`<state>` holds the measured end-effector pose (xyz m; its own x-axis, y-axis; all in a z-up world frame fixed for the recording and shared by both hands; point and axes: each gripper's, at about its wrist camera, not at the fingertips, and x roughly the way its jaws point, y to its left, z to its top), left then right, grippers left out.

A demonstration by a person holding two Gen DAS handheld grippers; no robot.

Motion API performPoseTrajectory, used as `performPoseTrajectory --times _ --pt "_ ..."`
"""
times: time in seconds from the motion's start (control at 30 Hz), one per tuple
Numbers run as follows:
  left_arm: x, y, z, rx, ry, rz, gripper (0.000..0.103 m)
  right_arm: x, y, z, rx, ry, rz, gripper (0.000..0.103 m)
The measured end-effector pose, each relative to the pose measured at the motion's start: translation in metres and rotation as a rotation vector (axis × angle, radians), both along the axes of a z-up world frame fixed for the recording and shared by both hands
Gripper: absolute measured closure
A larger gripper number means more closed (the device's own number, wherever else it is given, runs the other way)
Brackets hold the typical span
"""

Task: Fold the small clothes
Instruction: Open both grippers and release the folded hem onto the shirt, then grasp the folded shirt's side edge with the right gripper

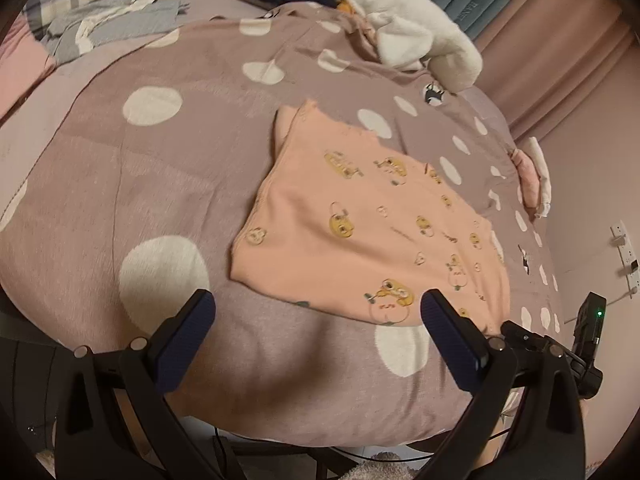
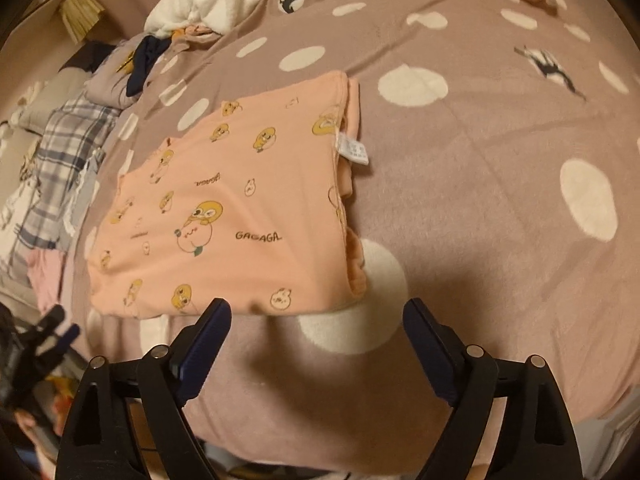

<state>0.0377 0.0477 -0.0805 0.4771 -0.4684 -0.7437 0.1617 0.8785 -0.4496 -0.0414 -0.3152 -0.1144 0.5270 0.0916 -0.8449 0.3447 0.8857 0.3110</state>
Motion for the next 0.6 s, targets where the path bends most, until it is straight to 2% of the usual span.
performPoseTrajectory --times 0.13,0.3,0.43,0.6 --pt "-0.001 -0.002 0.006 0.022 -0.042 -0.004 0.000 0.003 0.001 0.000 0.045 -0.033 0.005 0.012" --pt "-0.014 -0.014 0.023 0.053 -0.152 -0.076 0.000 -0.002 -0.009 -0.001 0.188 -0.122 -0.037 0.008" --pt "-0.020 -0.022 0.031 0.078 -0.206 -0.101 0.000 0.001 -0.016 -0.015 0.364 -0.124 -0.054 0.007" --pt "-0.023 -0.028 0.035 0.099 -0.237 -0.106 0.000 0.004 -0.017 -0.029 0.454 -0.127 -0.101 0.007"
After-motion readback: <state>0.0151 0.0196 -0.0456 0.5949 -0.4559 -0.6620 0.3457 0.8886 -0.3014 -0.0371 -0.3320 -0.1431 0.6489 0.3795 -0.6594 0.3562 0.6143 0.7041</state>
